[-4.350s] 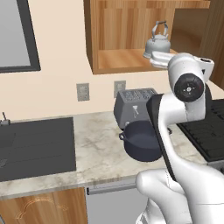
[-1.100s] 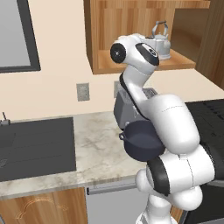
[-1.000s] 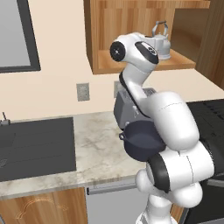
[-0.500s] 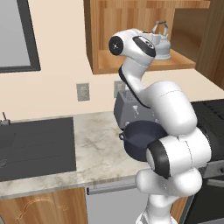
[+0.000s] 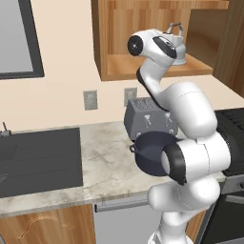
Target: Pick the kettle from the cabinet and place it on a stove burner. Then pick the pot from the counter and place it on another stove burner. Finally, turn both burners on.
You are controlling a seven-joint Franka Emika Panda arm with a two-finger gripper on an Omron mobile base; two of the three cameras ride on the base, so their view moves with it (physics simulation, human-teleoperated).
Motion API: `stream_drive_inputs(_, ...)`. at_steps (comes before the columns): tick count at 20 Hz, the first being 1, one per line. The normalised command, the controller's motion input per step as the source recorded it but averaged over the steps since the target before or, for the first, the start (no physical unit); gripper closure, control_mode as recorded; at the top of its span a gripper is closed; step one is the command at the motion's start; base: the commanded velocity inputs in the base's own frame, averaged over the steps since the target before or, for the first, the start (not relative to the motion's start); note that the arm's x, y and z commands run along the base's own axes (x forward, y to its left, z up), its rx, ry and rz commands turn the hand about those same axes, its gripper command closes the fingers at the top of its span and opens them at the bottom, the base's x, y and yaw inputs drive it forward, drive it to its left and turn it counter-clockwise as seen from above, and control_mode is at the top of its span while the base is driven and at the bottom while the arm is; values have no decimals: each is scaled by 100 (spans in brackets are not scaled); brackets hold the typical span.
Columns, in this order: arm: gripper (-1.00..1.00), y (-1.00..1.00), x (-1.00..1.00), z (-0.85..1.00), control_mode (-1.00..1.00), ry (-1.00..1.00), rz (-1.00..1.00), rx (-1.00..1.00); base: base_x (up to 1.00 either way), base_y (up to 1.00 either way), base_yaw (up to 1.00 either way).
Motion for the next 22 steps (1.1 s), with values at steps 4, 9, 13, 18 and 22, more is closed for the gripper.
stream_drive_inputs(4,-100,-1,21,1,-100,0,0,0,0,0,0)
stream_drive_inputs(9,-100,0,17,5,-100,0,0,0,0,0,0)
stream_drive_inputs(13,-100,-19,9,7,-100,0,0,0,0,0,0)
stream_drive_inputs(18,-100,-17,12,3,-100,0,0,0,0,0,0)
stream_drive_inputs(22,-100,0,16,0,-100,0,0,0,0,0,0)
